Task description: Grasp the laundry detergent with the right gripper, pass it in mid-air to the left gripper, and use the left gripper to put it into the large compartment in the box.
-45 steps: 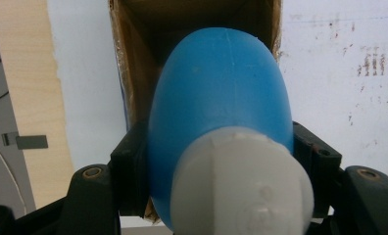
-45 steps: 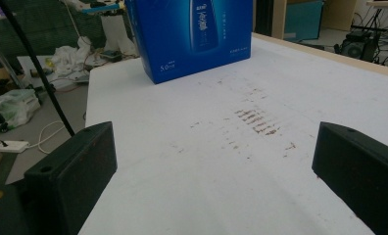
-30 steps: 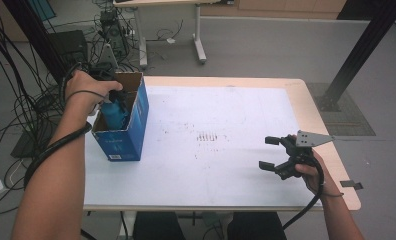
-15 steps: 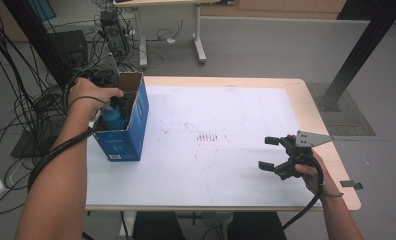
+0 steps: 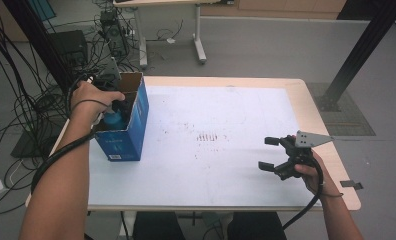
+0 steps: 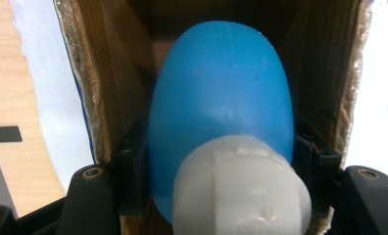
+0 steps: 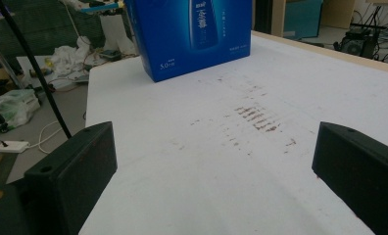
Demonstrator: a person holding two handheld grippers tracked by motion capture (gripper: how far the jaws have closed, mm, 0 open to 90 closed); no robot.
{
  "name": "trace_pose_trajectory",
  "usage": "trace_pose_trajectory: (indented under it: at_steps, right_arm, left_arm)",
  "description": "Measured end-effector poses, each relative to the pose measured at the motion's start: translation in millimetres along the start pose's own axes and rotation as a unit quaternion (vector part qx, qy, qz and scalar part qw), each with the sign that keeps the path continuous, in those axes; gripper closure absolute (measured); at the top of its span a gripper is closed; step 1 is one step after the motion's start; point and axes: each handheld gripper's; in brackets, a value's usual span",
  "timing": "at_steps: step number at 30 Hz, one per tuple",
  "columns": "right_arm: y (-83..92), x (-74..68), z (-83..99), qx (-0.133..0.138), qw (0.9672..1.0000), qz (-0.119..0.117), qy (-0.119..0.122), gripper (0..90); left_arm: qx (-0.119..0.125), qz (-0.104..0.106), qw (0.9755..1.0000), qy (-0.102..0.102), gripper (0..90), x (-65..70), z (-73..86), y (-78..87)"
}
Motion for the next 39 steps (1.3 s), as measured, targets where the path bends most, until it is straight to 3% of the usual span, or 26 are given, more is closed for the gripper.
trace_pose_trajectory:
  at_steps: [39]
  right_arm:
    - [-0.3, -0.5, 0.7, 0.001, 1.0000, 0.000, -0.001, 3.0]
  left_arm:
    - [0.001, 0.001, 1.0000, -0.002, 37.3, -1.0, -0.4, -3.5]
Point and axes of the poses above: each handheld gripper's, and its own axes: y roughly backward along the jaws, z roughly out of its underside, x roughly to its right, and after that the axes turned 11 degrees about y, right-handed
